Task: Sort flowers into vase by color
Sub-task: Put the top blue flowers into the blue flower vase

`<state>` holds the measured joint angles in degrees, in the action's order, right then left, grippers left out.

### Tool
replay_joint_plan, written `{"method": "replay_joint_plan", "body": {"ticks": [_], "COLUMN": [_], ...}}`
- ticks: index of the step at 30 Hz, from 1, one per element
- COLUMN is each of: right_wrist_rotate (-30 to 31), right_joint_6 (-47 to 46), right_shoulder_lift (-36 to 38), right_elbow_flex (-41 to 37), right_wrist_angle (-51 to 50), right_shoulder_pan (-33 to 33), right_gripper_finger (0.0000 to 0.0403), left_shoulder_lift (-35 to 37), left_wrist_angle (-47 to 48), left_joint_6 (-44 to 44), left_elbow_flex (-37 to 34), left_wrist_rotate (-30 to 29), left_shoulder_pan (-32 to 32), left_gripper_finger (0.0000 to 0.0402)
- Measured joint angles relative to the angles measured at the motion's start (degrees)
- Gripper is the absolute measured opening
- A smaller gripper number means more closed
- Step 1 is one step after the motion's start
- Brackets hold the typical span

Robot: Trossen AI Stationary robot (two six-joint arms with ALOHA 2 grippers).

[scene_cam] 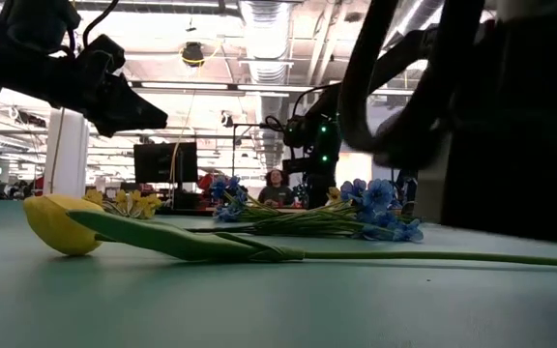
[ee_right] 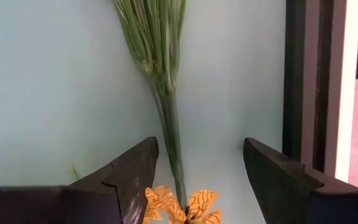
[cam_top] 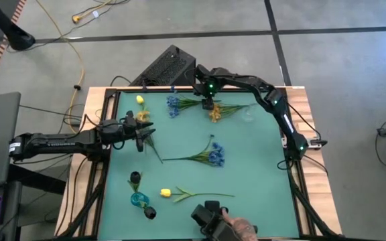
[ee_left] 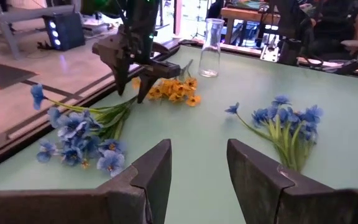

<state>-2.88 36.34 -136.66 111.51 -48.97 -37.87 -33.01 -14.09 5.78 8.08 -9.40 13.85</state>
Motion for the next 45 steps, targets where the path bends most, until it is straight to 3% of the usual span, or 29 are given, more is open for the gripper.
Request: {"method": "replay_joint_plan", "body": {"ticks": [6, 13, 19, 26, 29, 36, 45], "right_wrist_rotate": [0.00, -0.57, -7.75, -23.46, -27.37, -27.60, -17.52], "right_joint_6": [1.06, 1.25, -0.39, -8.03, -11.38, -15.07, -8.38], "right_shoulder_lift": [0.34, 0.46, 0.22, 0.33, 0.33, 0.62, -2.55], "right_elbow_flex": [-0.14, 1.45, 6.38, 15.68, 19.81, 23.26, 23.18], "right_wrist_angle": [-0.17, -3.97, -7.70, -8.14, -8.48, -13.83, -14.66], "right_shoulder_pan": [1.10, 1.86, 1.89, -0.32, -1.21, -0.97, 1.64], "right_gripper_finger": [0.0222, 0.0108, 0.0025, 0.0024, 0.0028, 0.0024, 0.0122], "left_shoulder_lift": [0.01, 0.00, 0.02, 0.00, 0.01, 0.01, 0.02], "left_wrist_angle": [-0.39, -0.39, -0.39, -0.39, -0.39, -0.37, -0.39], "left_joint_6": [-0.60, -0.59, -0.59, -0.57, -0.52, 0.87, 2.60], "left_elbow_flex": [0.00, 0.00, 0.00, 0.00, 0.00, 0.00, 0.00], "left_wrist_rotate": [-1.04, -1.08, -1.08, -0.34, 0.15, 0.16, 2.04], "left_shoulder_pan": [0.02, 0.00, 0.00, 0.01, 0.00, 0.00, 0.00], "left_gripper_finger": [0.0143, 0.0143, 0.0143, 0.0143, 0.0143, 0.0143, 0.0143]}}
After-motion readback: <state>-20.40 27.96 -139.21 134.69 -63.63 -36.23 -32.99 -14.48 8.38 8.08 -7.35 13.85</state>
